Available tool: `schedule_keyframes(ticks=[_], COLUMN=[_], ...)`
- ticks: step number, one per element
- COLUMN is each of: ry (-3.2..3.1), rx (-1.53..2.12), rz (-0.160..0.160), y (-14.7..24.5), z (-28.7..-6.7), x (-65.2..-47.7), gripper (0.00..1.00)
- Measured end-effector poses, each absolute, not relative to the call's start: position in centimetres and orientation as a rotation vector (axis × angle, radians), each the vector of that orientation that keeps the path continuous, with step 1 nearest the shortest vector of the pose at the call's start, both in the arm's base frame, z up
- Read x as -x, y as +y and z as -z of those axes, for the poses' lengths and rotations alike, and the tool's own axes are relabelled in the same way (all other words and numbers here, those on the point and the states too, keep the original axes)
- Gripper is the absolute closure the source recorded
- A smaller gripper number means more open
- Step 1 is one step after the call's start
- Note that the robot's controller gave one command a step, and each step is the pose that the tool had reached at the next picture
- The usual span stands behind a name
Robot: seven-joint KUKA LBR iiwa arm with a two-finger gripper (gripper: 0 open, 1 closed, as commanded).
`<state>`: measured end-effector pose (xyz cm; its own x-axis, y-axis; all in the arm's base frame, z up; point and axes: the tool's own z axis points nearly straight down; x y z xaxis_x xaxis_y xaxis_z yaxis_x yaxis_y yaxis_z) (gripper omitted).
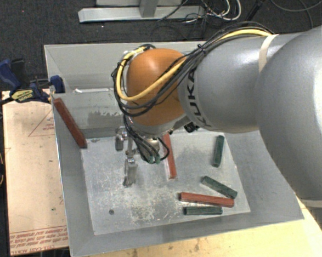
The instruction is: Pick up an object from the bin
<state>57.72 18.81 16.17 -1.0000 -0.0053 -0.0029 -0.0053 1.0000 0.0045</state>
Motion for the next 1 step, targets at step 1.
schedule_keyframes(ticks=[1], ry=[3.142], rx=[0.077], rz=[0.009], y=[16.73], z=[-19.06], x=[-57.67], gripper=[0.0])
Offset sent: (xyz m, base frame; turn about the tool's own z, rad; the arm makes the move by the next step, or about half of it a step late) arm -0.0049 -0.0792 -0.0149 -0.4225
